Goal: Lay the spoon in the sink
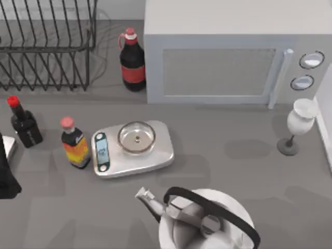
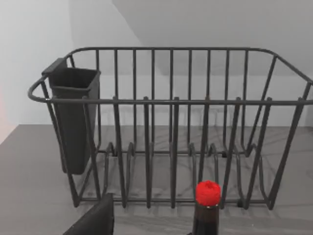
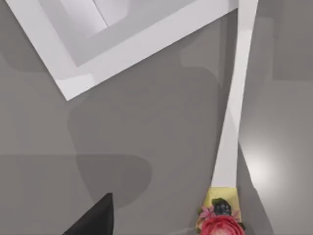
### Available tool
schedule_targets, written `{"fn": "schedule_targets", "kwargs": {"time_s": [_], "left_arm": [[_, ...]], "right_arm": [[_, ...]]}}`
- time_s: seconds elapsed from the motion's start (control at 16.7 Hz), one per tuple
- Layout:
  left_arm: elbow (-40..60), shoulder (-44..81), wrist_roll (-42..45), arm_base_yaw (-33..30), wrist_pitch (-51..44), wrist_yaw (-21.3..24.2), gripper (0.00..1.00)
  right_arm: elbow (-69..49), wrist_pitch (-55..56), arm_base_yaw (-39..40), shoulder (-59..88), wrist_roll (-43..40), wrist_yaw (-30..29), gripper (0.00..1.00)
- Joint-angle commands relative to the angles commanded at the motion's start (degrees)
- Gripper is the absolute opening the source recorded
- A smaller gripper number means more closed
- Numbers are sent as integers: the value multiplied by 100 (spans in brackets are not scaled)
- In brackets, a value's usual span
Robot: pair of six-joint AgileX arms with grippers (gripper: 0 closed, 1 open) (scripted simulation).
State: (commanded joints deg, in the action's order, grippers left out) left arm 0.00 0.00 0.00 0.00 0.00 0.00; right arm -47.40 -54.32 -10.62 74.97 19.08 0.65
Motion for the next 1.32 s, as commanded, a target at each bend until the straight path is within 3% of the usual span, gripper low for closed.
{"fn": "schedule_targets", "kwargs": {"time_s": [0.6,1.08,1.32], "left_arm": [[0,0,0,0,0,0,100],[0,0,0,0,0,0,100],[0,0,0,0,0,0,100]], "right_arm": [[-343,-228,-50,502,118,4,100],[481,1945,-19,1877,115,17,100],[998,2376,-22,1822,194,-2,100]]}}
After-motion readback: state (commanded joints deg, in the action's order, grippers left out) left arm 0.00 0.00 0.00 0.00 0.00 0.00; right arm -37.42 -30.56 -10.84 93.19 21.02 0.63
